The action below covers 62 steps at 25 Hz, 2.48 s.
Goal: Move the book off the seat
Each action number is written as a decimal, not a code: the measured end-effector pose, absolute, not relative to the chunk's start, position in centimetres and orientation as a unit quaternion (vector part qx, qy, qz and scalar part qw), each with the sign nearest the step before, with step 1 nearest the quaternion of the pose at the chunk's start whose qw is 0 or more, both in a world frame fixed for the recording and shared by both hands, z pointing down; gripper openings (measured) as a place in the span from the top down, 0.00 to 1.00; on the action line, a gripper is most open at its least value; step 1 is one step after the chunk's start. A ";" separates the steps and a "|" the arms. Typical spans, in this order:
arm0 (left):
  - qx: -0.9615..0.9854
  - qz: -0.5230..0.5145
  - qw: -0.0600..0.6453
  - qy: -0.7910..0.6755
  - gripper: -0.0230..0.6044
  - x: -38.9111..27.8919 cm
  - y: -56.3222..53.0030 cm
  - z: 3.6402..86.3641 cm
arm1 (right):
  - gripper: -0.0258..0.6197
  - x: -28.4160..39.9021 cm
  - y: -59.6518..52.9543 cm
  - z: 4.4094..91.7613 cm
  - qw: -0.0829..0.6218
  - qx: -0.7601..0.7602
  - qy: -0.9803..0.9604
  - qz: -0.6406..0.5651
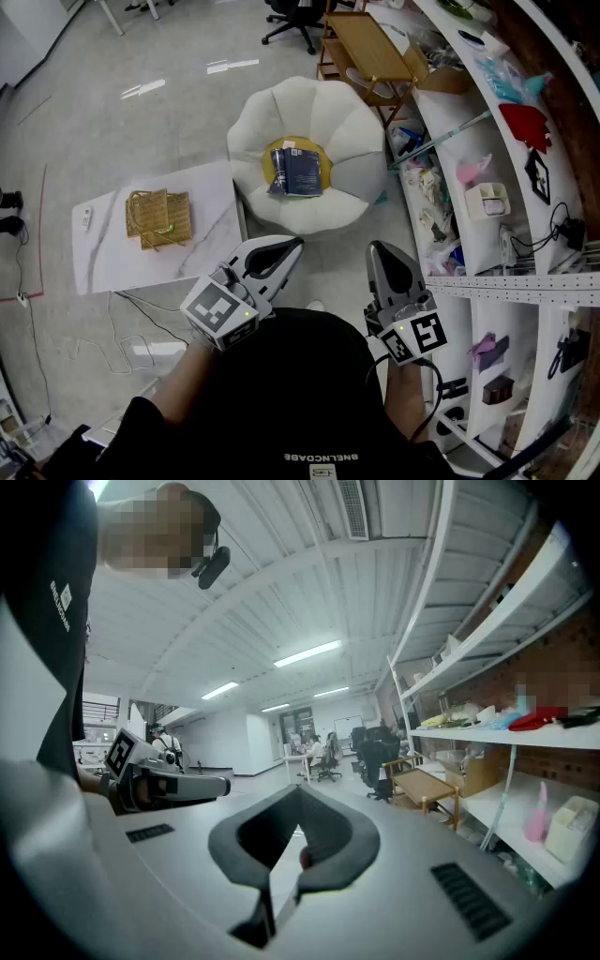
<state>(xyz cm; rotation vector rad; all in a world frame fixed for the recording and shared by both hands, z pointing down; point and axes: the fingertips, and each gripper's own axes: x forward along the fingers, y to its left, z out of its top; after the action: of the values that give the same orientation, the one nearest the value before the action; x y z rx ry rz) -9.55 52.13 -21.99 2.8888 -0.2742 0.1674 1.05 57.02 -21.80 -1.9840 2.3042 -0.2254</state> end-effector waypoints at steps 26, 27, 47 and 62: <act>0.985 0.074 0.101 -0.116 0.96 -0.7 57.6 -19.9 | 0.94 10.6 63.2 -20.0 0.060 -0.641 0.760 -0.085; 0.985 0.078 0.099 -0.119 0.96 -0.5 57.9 -19.6 | 0.94 11.0 63.5 -19.8 0.059 -0.641 0.761 -0.086; 0.978 0.074 0.126 -0.145 0.96 2.5 49.6 -17.9 | 0.94 14.8 56.4 -18.2 0.043 -0.635 0.764 -0.103; 0.973 0.081 0.156 -0.148 0.96 1.4 34.3 -17.2 | 0.94 14.4 41.4 -18.8 0.029 -0.635 0.763 -0.118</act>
<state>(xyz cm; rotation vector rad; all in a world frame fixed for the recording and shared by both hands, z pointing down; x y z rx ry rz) 1.37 34.33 -17.18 2.7869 -0.4249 0.2329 14.39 41.43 -18.81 -1.9578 2.3530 -0.3654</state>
